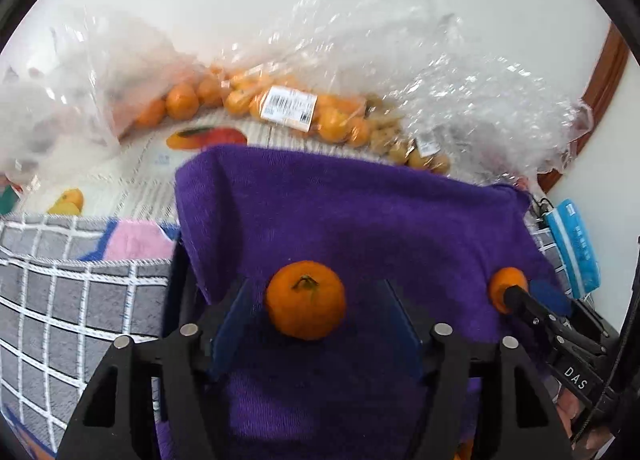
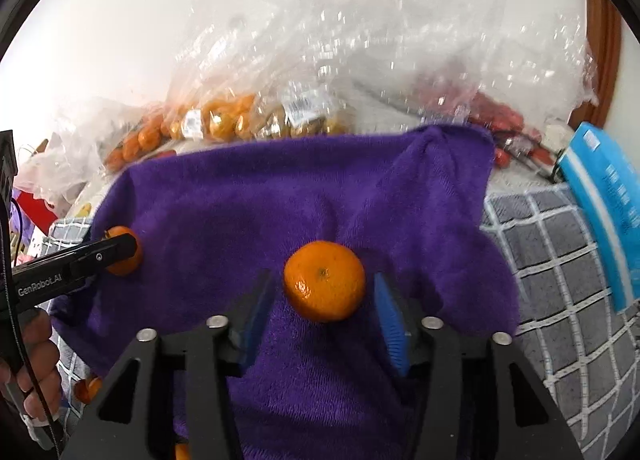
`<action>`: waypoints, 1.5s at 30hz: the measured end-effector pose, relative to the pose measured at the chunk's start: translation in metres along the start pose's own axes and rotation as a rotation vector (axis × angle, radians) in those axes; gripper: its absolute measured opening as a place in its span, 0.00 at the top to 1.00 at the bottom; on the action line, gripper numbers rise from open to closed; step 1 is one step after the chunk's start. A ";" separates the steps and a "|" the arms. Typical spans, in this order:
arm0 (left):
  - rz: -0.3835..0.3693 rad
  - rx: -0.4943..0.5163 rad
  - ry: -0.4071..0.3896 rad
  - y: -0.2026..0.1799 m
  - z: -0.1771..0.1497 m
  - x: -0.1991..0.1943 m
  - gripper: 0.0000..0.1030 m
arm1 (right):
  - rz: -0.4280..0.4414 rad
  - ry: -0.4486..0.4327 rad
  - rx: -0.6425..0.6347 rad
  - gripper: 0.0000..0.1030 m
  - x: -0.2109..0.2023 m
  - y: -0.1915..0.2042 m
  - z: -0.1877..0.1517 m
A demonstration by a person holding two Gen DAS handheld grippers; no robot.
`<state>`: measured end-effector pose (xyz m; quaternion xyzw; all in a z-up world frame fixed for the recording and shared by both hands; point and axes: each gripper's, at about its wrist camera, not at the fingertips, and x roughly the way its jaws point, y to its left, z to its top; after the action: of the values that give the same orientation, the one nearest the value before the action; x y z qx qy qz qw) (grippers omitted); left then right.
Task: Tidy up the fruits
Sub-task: 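Lower both oranges onto the purple towel and open both grippers, then grasp another orange with the right gripper while the left returns to the fruit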
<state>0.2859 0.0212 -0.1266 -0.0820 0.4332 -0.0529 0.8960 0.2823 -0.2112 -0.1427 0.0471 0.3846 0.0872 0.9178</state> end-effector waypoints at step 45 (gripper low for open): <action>0.053 -0.020 -0.050 0.062 -0.150 -0.081 0.38 | 0.052 -0.010 -0.131 0.59 -0.074 0.087 -0.103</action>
<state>0.1195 0.0801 -0.1675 -0.0807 0.4132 -0.0229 0.9068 0.1468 -0.1384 -0.1502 -0.0026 0.3719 0.1360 0.9182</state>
